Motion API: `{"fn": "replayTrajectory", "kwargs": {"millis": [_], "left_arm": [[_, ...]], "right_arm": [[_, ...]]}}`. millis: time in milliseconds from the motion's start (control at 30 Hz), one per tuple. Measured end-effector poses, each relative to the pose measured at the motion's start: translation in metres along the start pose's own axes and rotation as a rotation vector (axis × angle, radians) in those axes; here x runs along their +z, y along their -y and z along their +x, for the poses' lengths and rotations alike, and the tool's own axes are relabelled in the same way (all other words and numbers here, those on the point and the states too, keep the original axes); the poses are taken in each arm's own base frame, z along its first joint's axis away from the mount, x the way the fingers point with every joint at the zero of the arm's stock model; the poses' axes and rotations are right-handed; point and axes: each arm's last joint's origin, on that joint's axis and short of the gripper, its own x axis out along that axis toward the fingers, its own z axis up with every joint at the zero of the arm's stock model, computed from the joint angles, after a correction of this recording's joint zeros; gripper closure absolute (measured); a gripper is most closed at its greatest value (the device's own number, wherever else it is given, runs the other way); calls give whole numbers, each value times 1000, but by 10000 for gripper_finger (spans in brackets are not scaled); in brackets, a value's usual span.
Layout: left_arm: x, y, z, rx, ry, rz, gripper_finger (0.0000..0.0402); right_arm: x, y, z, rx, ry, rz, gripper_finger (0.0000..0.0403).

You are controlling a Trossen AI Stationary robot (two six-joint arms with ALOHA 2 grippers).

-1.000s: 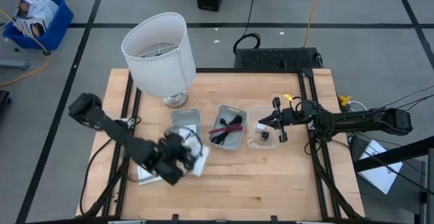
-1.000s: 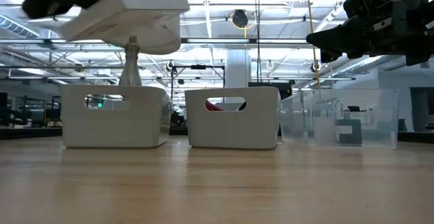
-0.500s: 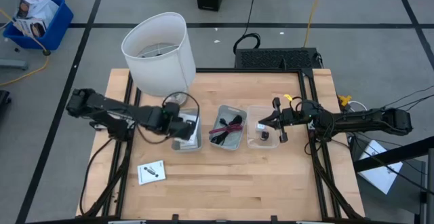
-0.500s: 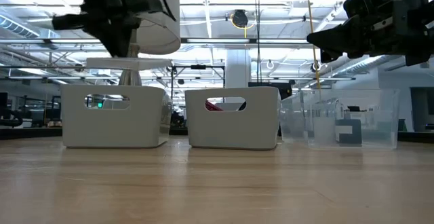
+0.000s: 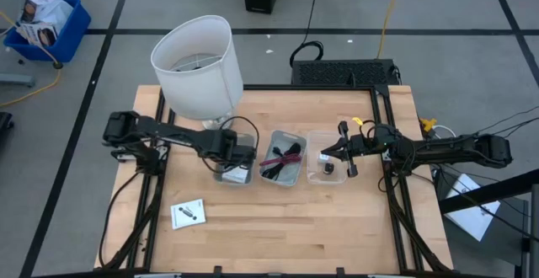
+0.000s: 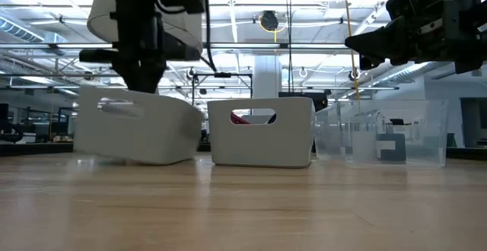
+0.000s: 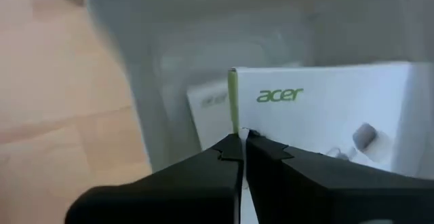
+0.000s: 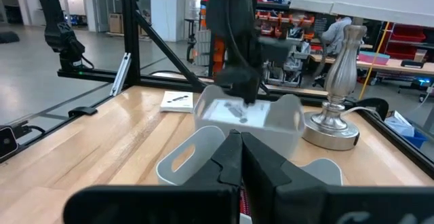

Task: Pick and place items into bin
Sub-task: Put the right card reader box into the left gray bin, then adjust the left gray bin on the table

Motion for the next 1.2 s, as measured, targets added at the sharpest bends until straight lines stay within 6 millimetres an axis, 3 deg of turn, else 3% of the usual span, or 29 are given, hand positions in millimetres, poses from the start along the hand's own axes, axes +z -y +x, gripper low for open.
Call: {"fn": "replayTrajectory", "kwargs": {"millis": [133, 433, 967, 1200], "left_arm": [[-2, 3, 11, 42, -31, 15, 385], [-8, 5, 9, 33, -29, 11, 394], [-11, 5, 5, 28, 23, 60, 278], [-20, -13, -24, 15, 127, 100, 271]], "right_arm": [[0, 0, 0, 0, 0, 0, 403], [0, 0, 0, 1, 1, 6, 403], [0, 0, 0, 1, 1, 7, 403], [0, 0, 0, 1, -1, 7, 403]]}}
